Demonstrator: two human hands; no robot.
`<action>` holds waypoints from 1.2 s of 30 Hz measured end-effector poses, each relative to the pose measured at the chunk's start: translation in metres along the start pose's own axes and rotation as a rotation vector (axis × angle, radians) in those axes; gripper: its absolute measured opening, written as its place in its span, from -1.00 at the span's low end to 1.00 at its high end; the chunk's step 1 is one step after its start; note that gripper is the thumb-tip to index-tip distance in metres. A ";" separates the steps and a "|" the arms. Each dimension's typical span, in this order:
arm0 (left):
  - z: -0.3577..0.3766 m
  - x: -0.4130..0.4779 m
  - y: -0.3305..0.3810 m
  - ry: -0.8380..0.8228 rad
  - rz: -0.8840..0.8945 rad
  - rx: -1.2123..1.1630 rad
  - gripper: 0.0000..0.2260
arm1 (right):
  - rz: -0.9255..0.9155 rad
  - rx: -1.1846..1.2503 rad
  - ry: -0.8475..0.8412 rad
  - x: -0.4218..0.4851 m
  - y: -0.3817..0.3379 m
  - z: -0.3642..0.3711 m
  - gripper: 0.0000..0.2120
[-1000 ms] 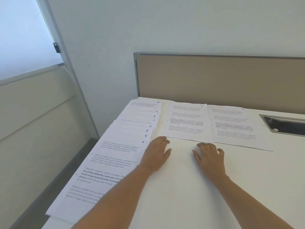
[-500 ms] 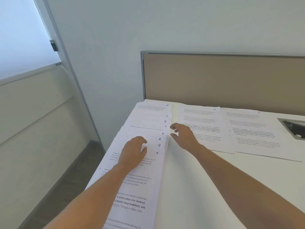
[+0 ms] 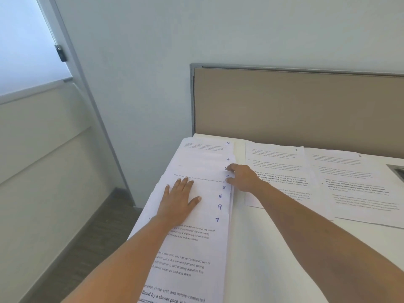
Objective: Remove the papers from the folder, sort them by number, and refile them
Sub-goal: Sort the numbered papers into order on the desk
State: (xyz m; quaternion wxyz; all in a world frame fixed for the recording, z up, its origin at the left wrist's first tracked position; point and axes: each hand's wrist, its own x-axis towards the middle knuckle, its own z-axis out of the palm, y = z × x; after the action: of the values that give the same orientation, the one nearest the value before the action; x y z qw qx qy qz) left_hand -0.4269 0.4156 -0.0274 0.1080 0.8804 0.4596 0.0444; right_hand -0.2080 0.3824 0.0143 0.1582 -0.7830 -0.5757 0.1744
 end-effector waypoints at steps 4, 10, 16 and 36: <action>0.008 0.001 -0.001 0.032 -0.019 -0.015 -0.14 | 0.029 0.199 0.066 0.004 0.004 0.001 -0.64; 0.008 0.000 0.000 0.015 -0.020 -0.026 -0.15 | 0.305 0.805 0.133 -0.001 0.001 0.001 -0.78; 0.005 0.000 -0.001 -0.025 -0.029 -0.020 -0.29 | 0.389 0.942 0.201 -0.010 0.009 0.003 -0.82; -0.001 -0.005 -0.003 -0.018 -0.047 -0.027 -0.47 | 0.471 0.962 0.168 -0.075 0.061 -0.010 -0.67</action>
State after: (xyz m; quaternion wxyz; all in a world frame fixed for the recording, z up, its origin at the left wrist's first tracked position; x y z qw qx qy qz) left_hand -0.4319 0.4134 -0.0274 0.1253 0.8682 0.4785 0.0401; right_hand -0.1723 0.2930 0.0022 0.5008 -0.7413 -0.2255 0.3859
